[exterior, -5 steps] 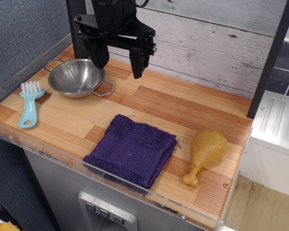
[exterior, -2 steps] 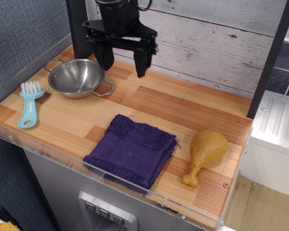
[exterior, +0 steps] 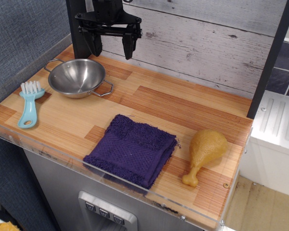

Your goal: Place the bowl on the purple towel

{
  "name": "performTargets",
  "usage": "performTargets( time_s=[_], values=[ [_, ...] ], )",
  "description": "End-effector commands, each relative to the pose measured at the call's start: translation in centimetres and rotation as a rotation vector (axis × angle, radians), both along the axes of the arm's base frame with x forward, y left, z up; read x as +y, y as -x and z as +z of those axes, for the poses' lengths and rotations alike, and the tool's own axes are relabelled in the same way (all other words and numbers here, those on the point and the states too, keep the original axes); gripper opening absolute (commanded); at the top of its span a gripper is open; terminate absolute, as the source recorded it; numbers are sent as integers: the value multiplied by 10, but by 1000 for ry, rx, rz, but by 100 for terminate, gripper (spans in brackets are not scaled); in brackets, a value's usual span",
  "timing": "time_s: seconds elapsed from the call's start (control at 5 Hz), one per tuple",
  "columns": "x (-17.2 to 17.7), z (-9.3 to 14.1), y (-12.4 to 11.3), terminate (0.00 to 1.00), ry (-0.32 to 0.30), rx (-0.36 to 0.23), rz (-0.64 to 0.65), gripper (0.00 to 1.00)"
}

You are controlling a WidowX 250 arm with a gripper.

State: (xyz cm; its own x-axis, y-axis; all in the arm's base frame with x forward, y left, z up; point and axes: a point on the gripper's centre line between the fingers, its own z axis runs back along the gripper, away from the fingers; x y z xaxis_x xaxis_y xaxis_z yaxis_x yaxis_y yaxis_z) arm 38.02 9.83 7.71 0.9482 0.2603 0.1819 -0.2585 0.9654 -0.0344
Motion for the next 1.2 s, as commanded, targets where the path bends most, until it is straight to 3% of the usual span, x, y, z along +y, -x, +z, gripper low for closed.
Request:
performTargets(
  time_s=[0.0,0.4,1.0],
  values=[
    [13,-3,-3,0,-44,2,24,100],
    [25,-9,9,0,-85,38,58,100],
    [30,-41,9,0,-121,111,57,100]
  ],
)
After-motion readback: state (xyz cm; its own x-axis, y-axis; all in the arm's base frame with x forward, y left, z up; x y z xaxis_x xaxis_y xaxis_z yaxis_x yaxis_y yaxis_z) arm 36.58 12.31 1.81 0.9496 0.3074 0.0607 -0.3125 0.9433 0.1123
